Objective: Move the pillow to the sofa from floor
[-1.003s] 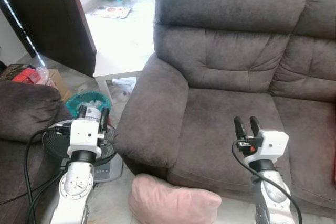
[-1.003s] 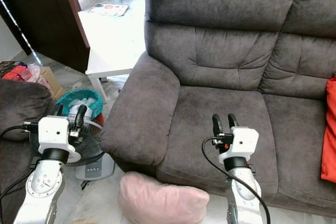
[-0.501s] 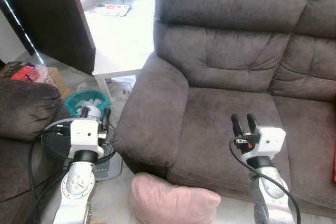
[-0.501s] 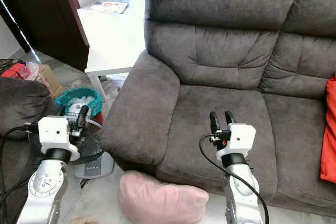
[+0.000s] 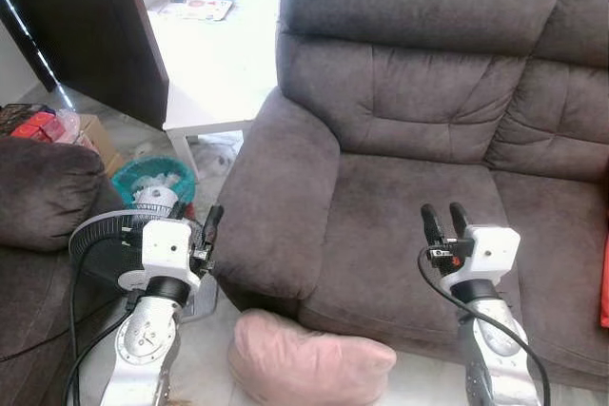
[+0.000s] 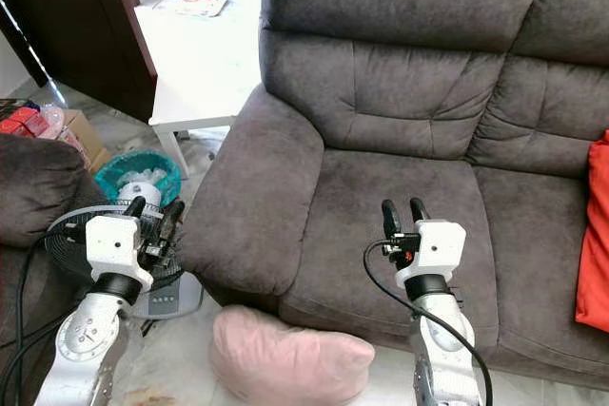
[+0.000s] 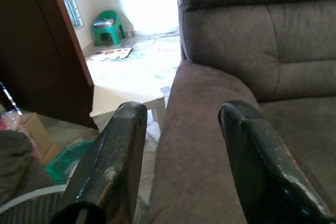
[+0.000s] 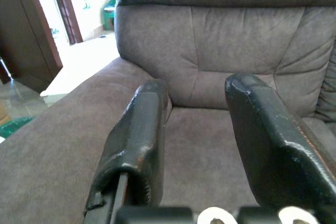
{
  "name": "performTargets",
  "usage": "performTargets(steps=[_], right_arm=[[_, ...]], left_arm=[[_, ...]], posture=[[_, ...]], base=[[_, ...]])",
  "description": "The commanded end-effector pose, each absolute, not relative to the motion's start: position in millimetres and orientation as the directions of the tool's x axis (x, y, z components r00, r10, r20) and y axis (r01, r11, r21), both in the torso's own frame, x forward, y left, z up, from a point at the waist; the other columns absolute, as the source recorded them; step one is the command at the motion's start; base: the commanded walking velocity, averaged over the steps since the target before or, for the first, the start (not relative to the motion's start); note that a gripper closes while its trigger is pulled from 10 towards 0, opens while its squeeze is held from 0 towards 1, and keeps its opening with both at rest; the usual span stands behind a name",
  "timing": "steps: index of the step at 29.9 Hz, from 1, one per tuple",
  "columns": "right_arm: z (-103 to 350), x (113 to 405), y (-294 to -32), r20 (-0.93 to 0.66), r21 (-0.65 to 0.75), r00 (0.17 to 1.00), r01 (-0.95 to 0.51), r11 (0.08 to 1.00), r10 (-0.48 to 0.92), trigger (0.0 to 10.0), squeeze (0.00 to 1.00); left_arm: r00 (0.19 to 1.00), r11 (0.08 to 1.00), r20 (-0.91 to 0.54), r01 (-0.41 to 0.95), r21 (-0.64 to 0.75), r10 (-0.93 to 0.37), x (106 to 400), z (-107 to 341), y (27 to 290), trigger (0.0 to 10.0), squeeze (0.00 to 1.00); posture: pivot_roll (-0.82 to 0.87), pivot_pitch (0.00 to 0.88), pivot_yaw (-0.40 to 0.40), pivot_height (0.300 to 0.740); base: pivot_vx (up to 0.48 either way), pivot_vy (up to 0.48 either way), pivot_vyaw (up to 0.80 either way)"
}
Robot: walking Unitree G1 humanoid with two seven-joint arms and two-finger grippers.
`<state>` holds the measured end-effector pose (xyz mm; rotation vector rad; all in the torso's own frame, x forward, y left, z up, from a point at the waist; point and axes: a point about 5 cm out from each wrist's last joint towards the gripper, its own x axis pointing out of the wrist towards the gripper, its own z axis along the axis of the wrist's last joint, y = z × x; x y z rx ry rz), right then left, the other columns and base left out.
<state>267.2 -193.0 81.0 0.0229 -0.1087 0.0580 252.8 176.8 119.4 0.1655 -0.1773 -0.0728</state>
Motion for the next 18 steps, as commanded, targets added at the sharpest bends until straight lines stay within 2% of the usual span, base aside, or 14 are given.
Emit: performTargets(steps=[1, 12, 18], right_arm=[[81.8, 266.6, -190.7, 0.103, 0.017, 0.992, -0.069, 0.997, 0.067, 10.0, 0.00], [81.3, 270.4, -184.7, 0.080, 0.009, 0.993, -0.090, 0.996, 0.089, 10.0, 0.00], [79.7, 270.9, -183.4, 0.071, 0.009, 0.993, -0.092, 0.996, 0.091, 10.0, 0.00]], left_arm=[[0.985, 0.985, 0.156, 0.053, 0.167, -0.080, 253.4, 119.0, 178.4, 10.0, 0.00], [0.983, 0.985, 0.160, 0.060, 0.162, -0.086, 255.3, 121.6, 175.7, 10.0, 0.00], [0.983, 0.984, 0.159, 0.062, 0.166, -0.088, 256.1, 121.9, 175.8, 10.0, 0.00]], posture=[[0.17, 0.110, -0.024, 0.740], [0.17, 0.116, -0.022, 0.740], [0.17, 0.116, -0.020, 0.710]], base=[[0.000, 0.000, 0.00], [0.000, 0.000, 0.00], [0.000, 0.000, 0.00]])
